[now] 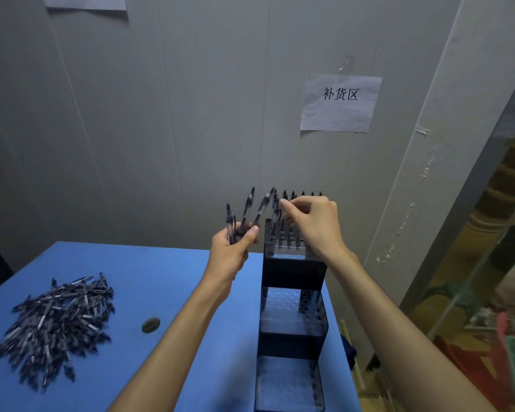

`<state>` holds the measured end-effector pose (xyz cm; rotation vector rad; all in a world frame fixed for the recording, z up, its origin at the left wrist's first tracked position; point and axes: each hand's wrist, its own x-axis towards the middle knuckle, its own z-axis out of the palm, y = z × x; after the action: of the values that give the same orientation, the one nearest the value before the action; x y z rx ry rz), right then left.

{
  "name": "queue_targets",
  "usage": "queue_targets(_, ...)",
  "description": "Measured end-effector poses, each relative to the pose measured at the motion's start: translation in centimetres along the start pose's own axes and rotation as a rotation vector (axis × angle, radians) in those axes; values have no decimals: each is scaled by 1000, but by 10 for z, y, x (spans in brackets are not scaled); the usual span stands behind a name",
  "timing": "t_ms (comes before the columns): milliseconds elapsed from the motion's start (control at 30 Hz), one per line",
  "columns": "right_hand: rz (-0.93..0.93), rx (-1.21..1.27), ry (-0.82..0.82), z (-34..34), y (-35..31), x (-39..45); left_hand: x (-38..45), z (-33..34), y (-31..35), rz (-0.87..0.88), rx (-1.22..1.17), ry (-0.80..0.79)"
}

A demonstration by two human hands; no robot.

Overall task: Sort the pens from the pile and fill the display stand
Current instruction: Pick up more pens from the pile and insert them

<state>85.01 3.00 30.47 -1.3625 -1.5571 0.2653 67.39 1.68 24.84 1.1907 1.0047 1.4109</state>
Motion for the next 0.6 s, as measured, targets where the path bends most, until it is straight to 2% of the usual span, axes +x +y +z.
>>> queue_targets(133,81,217,-42,-8,-12,-5,-1,11,2,22,72,30)
queue_targets(367,219,452,-93,-9,-5,-5,-3,19,2,26,123,9)
queue_targets(500,296,574,-27,-13,-2,0,2,14,-3,-21,83,13)
queue_targets(600,256,482,71,-16,4,7,6,4,-6,-23,130,48)
